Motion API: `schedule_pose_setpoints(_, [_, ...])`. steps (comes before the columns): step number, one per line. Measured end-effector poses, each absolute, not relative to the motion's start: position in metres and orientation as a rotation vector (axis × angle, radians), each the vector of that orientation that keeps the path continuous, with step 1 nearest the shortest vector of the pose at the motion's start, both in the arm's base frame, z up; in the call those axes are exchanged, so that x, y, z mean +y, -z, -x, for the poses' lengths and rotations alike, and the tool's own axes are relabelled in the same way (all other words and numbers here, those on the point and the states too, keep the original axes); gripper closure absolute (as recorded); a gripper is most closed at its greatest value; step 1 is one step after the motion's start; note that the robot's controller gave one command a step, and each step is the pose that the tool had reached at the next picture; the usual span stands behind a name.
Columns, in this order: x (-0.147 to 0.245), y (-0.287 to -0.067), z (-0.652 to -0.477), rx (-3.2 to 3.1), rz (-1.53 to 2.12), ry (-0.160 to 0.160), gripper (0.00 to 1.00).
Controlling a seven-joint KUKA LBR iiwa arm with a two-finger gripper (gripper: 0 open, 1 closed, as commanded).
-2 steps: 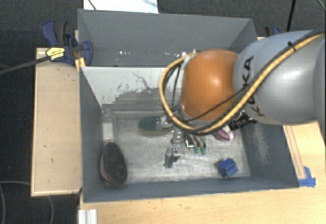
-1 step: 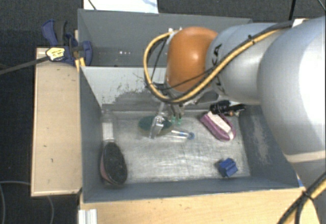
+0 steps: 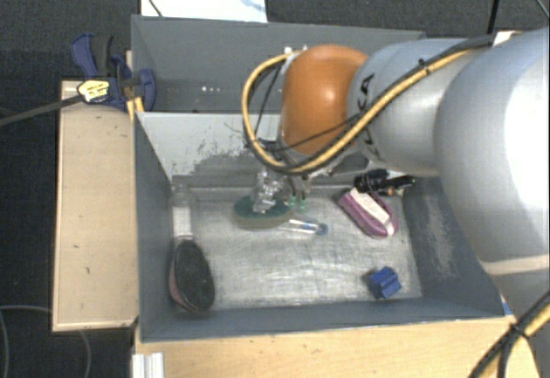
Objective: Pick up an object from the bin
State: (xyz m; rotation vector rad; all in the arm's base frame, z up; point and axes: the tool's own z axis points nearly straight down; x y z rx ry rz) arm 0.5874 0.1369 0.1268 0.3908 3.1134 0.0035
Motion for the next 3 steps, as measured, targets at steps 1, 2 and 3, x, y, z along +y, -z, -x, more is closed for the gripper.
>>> schedule_pose_setpoints(1, [0.138, -0.188, -0.586, 3.109, -0.392, -0.006, 1.0])
schedule_pose_setpoints(2, [0.138, -0.184, -0.585, 3.115, -0.393, -0.003, 0.0])
schedule_pose_setpoints(3, [0.165, -0.071, -0.585, 3.137, -0.17, -0.001, 0.0])
